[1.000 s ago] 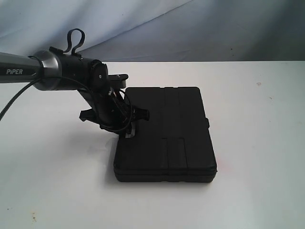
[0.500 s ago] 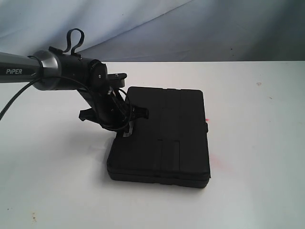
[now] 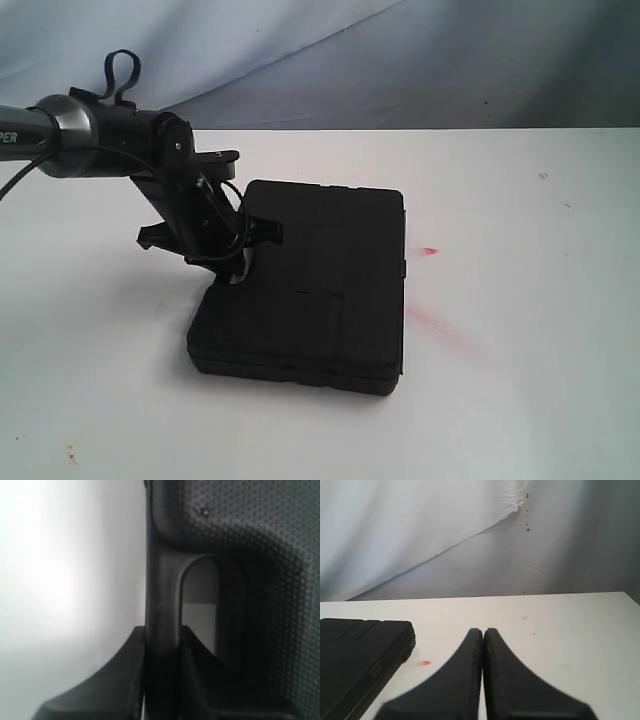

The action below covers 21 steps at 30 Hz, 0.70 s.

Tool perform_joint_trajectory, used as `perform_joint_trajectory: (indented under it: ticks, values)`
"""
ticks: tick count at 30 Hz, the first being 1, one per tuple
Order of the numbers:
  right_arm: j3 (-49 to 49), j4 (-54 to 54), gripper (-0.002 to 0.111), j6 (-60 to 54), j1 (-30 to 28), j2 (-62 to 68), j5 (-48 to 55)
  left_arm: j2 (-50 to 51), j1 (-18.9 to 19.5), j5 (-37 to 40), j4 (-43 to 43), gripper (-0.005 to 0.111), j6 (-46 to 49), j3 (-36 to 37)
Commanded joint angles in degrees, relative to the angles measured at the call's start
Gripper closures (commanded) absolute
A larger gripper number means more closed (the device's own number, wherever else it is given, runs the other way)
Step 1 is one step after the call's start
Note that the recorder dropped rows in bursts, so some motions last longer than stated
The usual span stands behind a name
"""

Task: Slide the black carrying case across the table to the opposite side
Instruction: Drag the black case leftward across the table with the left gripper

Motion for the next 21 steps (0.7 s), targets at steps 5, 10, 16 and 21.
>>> perform_joint_trajectory:
  ticks: [5, 10, 16, 21]
  values:
    - [0.2, -0.6, 0.108, -0.2, -0.4, -0.2, -0.6, 0.2, 2.6, 1.9, 2.0, 0.107, 2.5, 0.0]
    - [0.2, -0.6, 0.108, -0.2, -0.4, -0.2, -0.6, 0.2, 3.6, 2.1, 1.8, 0.107, 3.4, 0.1]
    - [0.2, -0.6, 0.108, -0.2, -0.4, -0.2, -0.6, 0.0, 6.4, 1.3, 0.3, 0.107, 5.3, 2.6]
    - [0.2, -0.6, 0.108, -0.2, -0.4, -0.2, -0.6, -0.5, 9.8, 1.2, 0.3, 0.107, 7.4, 4.5]
